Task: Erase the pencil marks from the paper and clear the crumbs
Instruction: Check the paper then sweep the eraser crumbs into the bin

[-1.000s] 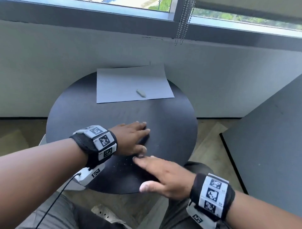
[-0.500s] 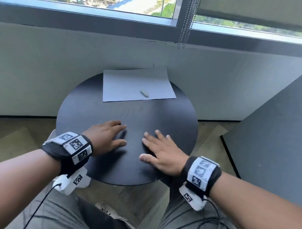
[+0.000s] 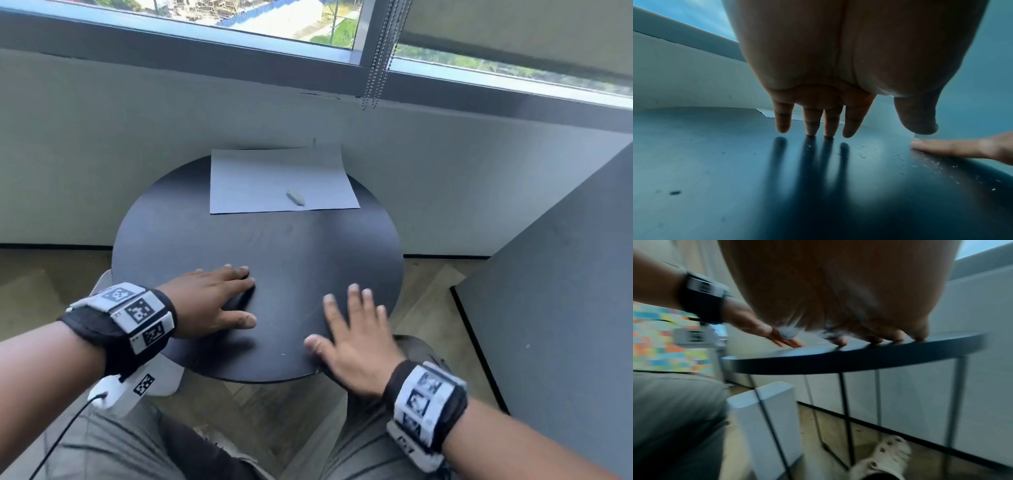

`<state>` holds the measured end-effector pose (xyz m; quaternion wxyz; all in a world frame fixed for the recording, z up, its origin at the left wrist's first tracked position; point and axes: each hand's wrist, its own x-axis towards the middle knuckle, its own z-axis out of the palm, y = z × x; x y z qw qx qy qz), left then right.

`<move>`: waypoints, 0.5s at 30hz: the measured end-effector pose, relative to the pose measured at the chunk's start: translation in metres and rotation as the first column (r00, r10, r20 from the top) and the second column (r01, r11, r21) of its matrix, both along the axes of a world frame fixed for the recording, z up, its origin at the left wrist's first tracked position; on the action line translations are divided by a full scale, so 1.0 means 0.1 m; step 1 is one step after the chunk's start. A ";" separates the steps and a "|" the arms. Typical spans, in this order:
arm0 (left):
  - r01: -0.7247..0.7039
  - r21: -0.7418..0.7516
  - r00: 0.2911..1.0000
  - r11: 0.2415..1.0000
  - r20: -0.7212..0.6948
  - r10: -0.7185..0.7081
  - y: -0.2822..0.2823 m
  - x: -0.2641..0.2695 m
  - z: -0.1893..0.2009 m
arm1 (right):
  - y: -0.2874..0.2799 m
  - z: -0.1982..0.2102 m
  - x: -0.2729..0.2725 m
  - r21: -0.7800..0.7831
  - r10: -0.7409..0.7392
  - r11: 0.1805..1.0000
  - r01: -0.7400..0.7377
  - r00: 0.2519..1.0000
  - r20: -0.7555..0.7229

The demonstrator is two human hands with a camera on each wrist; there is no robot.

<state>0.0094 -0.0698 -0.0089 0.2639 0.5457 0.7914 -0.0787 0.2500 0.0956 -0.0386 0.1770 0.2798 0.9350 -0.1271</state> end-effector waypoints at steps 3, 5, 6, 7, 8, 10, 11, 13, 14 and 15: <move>-0.040 0.023 0.998 0.999 0.042 0.039 -0.01 -0.02 0.00 | -0.38 0.23 -0.02 -0.187 0.335 0.919 -0.348 0.937 -0.097; -0.112 0.076 0.989 0.991 0.107 0.104 -0.04 -0.04 0.04 | -0.11 0.28 -0.12 -0.207 0.296 0.914 -0.349 0.923 -0.247; -0.151 0.107 0.982 0.983 0.130 0.137 -0.06 -0.06 0.06 | 0.15 0.26 -0.18 -0.201 0.152 0.954 -0.223 0.937 -0.316; -0.186 0.133 0.976 0.973 0.137 0.168 -0.09 -0.07 0.09 | 0.46 0.22 -0.24 -0.183 -0.010 0.981 -0.058 0.938 -0.347; -0.218 0.152 0.971 0.964 0.133 0.199 -0.12 -0.08 0.10 | 0.75 0.19 -0.27 -0.128 -0.137 0.987 0.101 0.936 -0.324; -0.282 0.170 0.957 0.944 0.117 0.264 -0.18 -0.13 0.08 | 1.08 0.07 -0.24 0.027 -0.249 0.966 0.255 0.957 -0.147; -0.311 0.164 0.950 0.936 0.097 0.298 -0.21 -0.17 0.05 | 1.08 -0.02 -0.23 0.069 -0.252 0.964 0.257 0.965 -0.077; -0.359 0.134 0.933 0.924 0.077 0.352 -0.26 -0.25 -0.03 | 0.78 -0.15 -0.25 0.078 -0.200 0.976 0.204 0.978 -0.048; -0.370 0.120 0.929 0.921 0.076 0.363 -0.28 -0.28 -0.07 | 0.54 -0.17 -0.25 0.066 -0.138 0.988 0.141 0.989 -0.057; -0.374 0.119 0.927 0.920 0.078 0.367 -0.29 -0.29 -0.09 | 0.33 -0.17 -0.24 0.040 -0.048 0.998 0.050 0.997 -0.062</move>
